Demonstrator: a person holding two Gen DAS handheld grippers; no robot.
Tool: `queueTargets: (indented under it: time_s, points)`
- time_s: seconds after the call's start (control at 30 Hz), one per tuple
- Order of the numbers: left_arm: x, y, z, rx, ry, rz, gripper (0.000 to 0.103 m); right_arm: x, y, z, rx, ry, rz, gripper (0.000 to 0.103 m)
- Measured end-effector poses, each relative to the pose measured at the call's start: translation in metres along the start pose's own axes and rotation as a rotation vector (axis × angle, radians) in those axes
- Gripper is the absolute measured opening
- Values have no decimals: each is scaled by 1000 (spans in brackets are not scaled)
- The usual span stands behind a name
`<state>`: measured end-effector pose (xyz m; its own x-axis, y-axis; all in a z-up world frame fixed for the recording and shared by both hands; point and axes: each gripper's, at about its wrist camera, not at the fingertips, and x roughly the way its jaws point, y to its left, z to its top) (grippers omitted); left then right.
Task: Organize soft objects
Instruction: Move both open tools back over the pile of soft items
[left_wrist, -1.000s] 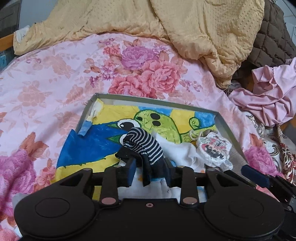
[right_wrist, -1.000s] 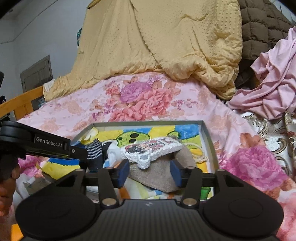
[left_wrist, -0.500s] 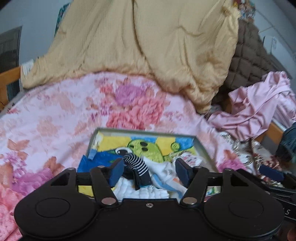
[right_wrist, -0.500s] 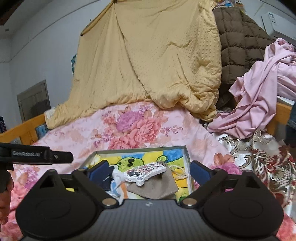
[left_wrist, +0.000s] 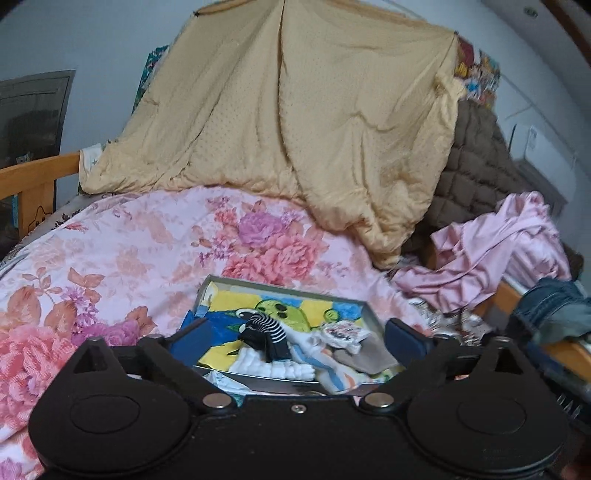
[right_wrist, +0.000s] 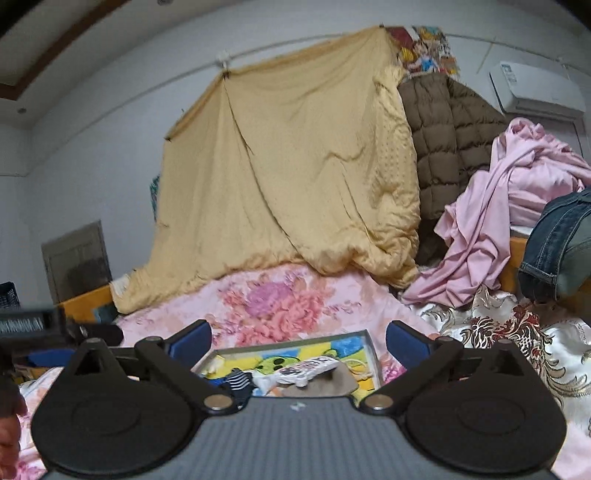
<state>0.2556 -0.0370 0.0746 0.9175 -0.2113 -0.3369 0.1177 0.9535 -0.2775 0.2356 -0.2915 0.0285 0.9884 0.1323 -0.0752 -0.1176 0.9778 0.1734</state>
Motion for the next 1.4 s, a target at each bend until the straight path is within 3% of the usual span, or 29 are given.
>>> queueTargets:
  time_s: [0.2,0.5,0.67,0.93,1.4]
  points:
    - [-37,8,-10,27,-12,-30,102,-32,13,-12,9,7,-7,103]
    - [-75,28,-42,149,54,1,102,-76,34,-37,4,72,-30,103]
    - [-90,42,-60,145,76,2,102,-95,46,-54,-9,118,-38,103]
    - [-96,55,-94,189,110,19,102,-107,71,-84,-58,237,-13,103]
    - [-91,77,-131,224,204,74,102,-99,90,-99,-150,331,8,103]
